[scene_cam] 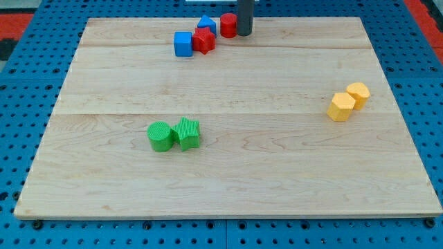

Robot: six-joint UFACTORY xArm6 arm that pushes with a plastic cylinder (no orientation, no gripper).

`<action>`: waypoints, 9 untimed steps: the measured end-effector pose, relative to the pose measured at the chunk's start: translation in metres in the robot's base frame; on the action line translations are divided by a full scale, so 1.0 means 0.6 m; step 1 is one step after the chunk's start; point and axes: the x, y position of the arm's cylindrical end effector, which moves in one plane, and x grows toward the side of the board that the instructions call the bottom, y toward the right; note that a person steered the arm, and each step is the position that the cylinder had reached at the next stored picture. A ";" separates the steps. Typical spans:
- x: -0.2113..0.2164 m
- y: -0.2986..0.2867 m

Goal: Push green blocks into group of blocks at center top

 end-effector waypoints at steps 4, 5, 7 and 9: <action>0.114 0.041; 0.231 0.057; 0.478 0.041; 0.450 -0.204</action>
